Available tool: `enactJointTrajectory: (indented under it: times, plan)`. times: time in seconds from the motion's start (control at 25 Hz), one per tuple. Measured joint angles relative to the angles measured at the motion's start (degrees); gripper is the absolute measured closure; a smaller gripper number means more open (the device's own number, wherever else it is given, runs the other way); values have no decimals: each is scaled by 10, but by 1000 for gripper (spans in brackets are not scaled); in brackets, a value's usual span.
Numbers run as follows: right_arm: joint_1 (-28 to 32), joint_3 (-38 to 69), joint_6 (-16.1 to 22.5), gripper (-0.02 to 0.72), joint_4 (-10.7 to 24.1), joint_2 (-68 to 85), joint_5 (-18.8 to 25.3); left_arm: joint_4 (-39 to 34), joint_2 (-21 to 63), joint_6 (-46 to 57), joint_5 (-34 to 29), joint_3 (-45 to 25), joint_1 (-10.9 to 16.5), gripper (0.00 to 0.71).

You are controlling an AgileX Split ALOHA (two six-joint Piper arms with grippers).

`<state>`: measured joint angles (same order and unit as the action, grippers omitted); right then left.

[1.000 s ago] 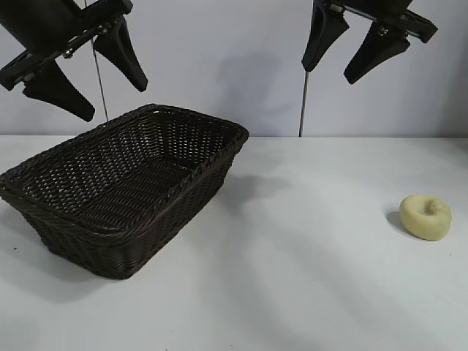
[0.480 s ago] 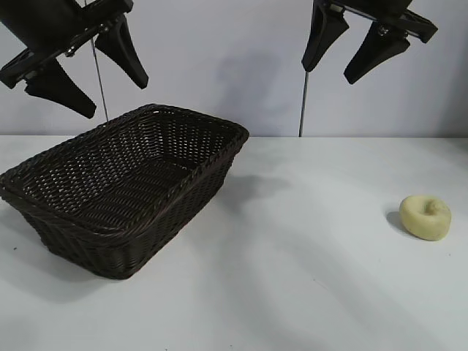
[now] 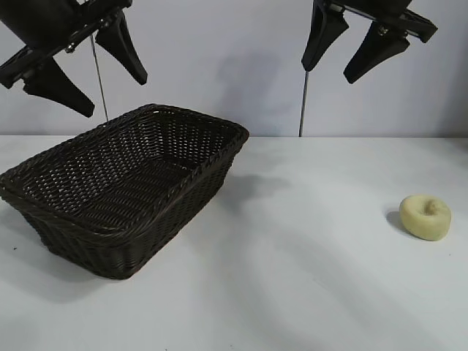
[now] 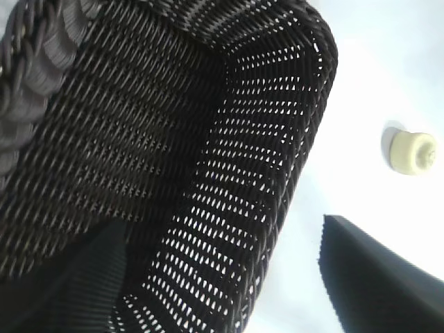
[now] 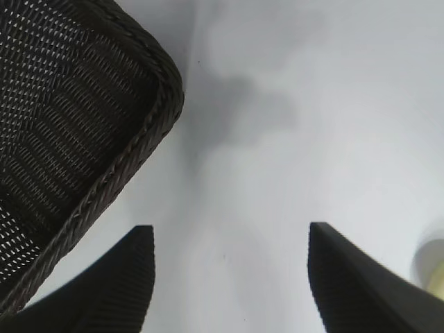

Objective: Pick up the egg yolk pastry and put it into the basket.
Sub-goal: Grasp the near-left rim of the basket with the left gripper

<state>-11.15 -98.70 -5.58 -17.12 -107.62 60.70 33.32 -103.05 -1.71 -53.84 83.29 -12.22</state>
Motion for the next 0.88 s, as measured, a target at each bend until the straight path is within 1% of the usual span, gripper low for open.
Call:
enactJointTrajectory:
  times: [0.16,0.24,0.4,0.56,0.68,0.88]
  plan:
    - [0,0,0,239,0,0,-2,-13,28,51,-40,0,0,149]
    - [0,0,0,239,0,0,-2,-39,36,83,-61,0,-4,149]
    - [0,0,0,239,0,0,-2,-89,56,151,-70,-22,-19,149]
    - [0,0,0,239,0,0,-2,-124,78,207,-71,-61,-39,149]
    - [0,0,0,239,0,0,-2,-149,90,248,-63,-93,-41,149]
    - [0,0,0,239,0,0,-1,-172,114,325,-23,-152,-41,149]
